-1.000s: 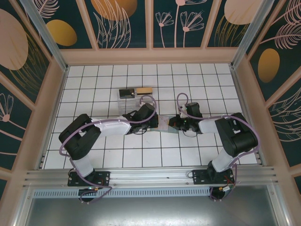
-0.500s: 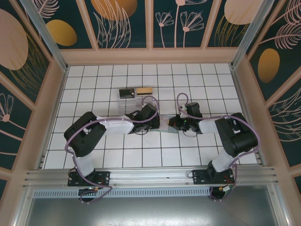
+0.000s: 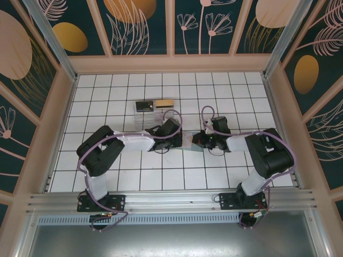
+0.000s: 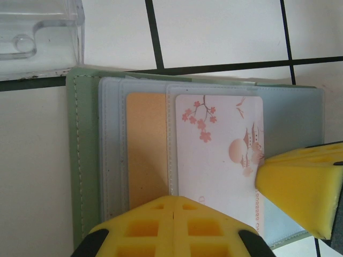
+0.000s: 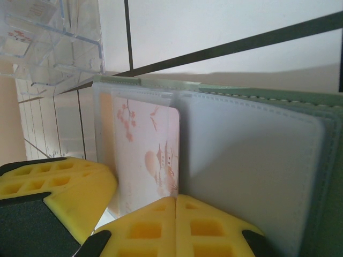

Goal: Take the credit cards out of the card holder

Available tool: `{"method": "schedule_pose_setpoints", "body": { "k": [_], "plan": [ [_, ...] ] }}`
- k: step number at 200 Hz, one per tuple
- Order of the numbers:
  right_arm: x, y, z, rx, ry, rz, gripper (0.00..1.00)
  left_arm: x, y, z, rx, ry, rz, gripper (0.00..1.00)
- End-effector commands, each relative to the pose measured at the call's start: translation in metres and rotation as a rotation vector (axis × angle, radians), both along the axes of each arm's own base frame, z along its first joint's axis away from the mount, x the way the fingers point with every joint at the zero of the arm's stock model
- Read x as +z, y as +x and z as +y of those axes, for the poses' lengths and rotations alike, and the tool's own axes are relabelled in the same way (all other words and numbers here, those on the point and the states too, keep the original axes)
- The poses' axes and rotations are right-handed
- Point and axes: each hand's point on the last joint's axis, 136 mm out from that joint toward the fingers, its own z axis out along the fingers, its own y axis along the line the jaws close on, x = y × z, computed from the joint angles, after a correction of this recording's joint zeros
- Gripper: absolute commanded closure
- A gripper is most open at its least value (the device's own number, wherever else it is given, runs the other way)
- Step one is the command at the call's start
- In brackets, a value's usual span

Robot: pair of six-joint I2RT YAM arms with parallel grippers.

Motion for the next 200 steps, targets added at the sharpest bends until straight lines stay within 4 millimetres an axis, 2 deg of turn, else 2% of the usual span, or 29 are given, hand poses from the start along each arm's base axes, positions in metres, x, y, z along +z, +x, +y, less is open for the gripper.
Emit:
{"method": "schedule_pose_setpoints", "body": {
  "k": [1,51,77,200],
  "plan": [
    [-0.007,-0.004,-0.002,-0.003,-0.020,0.016,0.98,-0.016,-0.003,0.009,0.007,0.077,0.039,1.00],
    [-0.009,-0.005,-0.004,-0.004,-0.028,0.019,0.98,-0.042,-0.011,0.036,0.042,0.230,0.089,1.00],
    [-0.013,-0.007,-0.008,-0.011,-0.043,0.025,0.98,-0.051,-0.015,0.042,0.049,0.256,0.104,1.00],
    [-0.017,-0.015,-0.028,-0.040,-0.075,0.038,1.00,-0.051,-0.014,0.042,0.061,0.244,0.101,1.00]
  ]
}}
